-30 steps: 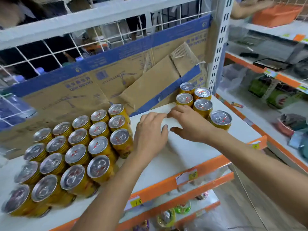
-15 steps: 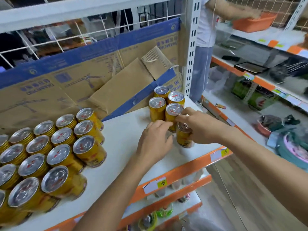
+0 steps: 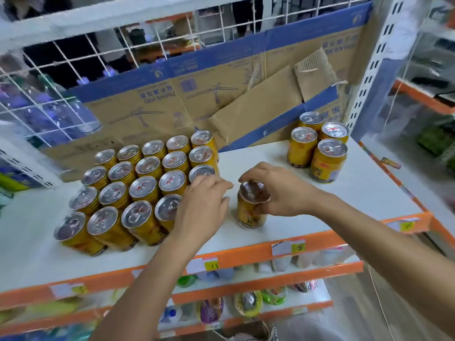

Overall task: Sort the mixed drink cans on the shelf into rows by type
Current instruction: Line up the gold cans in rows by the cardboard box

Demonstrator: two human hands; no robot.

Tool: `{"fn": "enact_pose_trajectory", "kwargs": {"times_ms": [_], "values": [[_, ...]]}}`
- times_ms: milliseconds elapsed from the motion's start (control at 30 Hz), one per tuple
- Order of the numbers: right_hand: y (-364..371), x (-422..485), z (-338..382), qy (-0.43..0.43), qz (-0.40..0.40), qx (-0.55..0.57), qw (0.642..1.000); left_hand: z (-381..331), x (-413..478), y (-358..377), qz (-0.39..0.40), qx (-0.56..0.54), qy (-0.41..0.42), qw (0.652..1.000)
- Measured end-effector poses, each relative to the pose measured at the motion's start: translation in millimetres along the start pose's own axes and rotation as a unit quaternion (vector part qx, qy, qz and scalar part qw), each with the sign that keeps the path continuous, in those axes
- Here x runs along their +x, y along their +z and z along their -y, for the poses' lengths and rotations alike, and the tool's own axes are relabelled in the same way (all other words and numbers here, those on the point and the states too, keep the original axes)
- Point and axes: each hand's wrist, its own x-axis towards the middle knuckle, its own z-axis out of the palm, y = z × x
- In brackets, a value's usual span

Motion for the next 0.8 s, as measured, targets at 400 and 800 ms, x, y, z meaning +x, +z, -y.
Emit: {"fn": "enact_pose_trajectory", "kwargs": {"times_ms": [400,800], "values": [[49.6,37.0,65.7,-0.036,-0.059,0.026,0.997,63.6,-59.1,-22.0,-0.002,0.037,-0.095,0.995],[55.4,32.5,66.9,0.010,-0.010,0.005,1.000,74.2,-58.0,-24.9,0.007,0.008,-0.075,0.997]]}}
